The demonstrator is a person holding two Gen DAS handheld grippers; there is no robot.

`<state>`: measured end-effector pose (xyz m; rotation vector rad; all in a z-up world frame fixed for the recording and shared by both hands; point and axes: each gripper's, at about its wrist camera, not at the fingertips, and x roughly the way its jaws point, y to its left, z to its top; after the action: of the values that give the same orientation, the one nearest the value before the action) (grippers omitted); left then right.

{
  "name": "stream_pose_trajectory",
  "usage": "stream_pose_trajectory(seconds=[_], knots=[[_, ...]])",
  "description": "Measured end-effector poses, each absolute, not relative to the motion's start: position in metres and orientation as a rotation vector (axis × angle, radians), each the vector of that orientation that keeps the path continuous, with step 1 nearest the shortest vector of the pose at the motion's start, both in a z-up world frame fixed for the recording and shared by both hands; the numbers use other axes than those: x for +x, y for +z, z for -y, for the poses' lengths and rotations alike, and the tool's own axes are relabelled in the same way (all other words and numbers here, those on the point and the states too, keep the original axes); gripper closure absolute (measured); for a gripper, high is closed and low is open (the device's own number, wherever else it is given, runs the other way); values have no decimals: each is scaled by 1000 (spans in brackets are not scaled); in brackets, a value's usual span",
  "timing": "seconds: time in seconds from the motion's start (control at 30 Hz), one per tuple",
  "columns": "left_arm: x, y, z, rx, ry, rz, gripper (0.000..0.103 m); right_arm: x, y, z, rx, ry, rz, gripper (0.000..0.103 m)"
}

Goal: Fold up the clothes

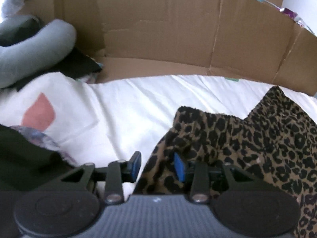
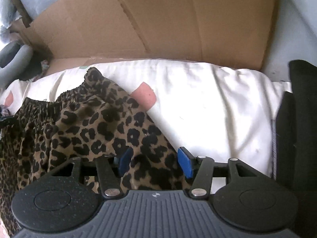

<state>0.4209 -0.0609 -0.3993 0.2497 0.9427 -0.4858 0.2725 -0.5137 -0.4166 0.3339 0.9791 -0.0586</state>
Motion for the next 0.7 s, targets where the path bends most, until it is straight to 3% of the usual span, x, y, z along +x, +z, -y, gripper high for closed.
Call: stream_pose_trajectory(seconds=[0.13, 0.2, 0.23, 0.27, 0.33, 0.4, 0.47, 0.6, 0.7], knots=[[429, -409, 63, 220, -486, -988, 64, 284, -421, 506, 297, -35, -999, 43], [433, -412, 60, 186, -484, -1011, 75, 288, -423, 503, 269, -32, -1005, 43], [434, -412, 59, 173, -487, -1017, 91, 290, -423, 501, 255, -32, -1008, 43], [434, -411, 59, 178, -485, -1017, 98, 291, -424, 500, 240, -31, -1012, 44], [433, -409, 59, 194, -480, -1007, 100, 293, -424, 498, 207, -23, -1018, 49], [431, -405, 56, 209, -462, -984, 101, 295, -424, 497, 170, -26, -1021, 66], [430, -400, 52, 222, -432, -961, 101, 296, -424, 499, 148, -35, -1026, 92], [432, -405, 47, 265, -399, -983, 101, 299, -424, 499, 85, -35, -1036, 97], [429, -401, 48, 278, -378, -975, 90, 302, -424, 494, 38, -57, -1037, 96]])
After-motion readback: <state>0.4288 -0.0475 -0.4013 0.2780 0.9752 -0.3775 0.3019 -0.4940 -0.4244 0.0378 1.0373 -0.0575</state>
